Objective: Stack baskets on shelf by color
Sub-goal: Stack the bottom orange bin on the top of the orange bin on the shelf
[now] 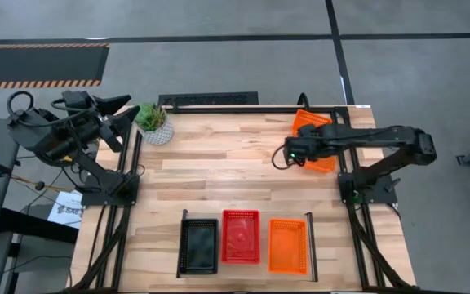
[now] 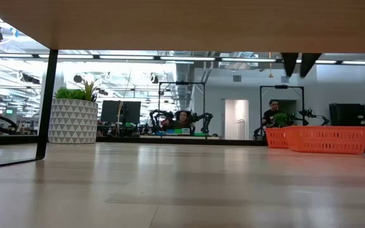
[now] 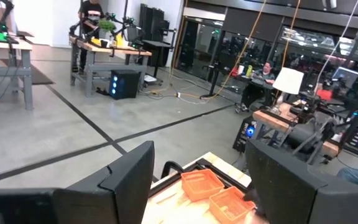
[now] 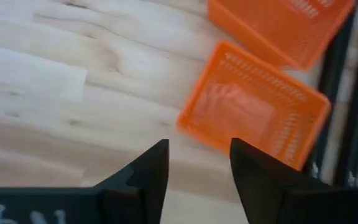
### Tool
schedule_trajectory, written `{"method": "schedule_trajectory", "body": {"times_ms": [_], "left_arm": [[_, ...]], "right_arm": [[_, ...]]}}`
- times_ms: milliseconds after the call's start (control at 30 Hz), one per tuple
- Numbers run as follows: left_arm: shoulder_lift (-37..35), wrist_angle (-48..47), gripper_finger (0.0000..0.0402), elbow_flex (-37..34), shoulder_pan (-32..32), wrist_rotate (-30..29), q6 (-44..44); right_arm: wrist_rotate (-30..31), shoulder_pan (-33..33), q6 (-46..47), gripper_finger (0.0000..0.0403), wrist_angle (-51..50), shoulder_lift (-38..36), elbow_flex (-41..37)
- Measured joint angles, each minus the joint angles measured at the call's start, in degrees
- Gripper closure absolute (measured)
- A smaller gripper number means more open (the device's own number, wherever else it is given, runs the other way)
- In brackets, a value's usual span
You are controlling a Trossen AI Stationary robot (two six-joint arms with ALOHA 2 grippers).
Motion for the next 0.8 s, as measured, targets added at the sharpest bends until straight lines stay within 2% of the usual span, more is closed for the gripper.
{"method": "schedule_trajectory", "body": {"times_ms": [267,600,800], "left_arm": [[0.0,-0.1,0.0160,0.0,0.0,-0.1,-0.2],[0.0,-0.4,0.0160,0.0,0.0,-0.1,-0.9],[0.0,-0.4,0.0160,0.0,0.0,-0.5,-0.9]], "right_arm": [[-1.5,-8.3,-4.7,0.0168,9.1,4.6,-5.6],[-5.6,-15.4,-7.7,0.0169,21.1,9.1,-11.7],[-7.8,-18.8,-7.8,0.0170,24.8,12.0,-13.9]]}}
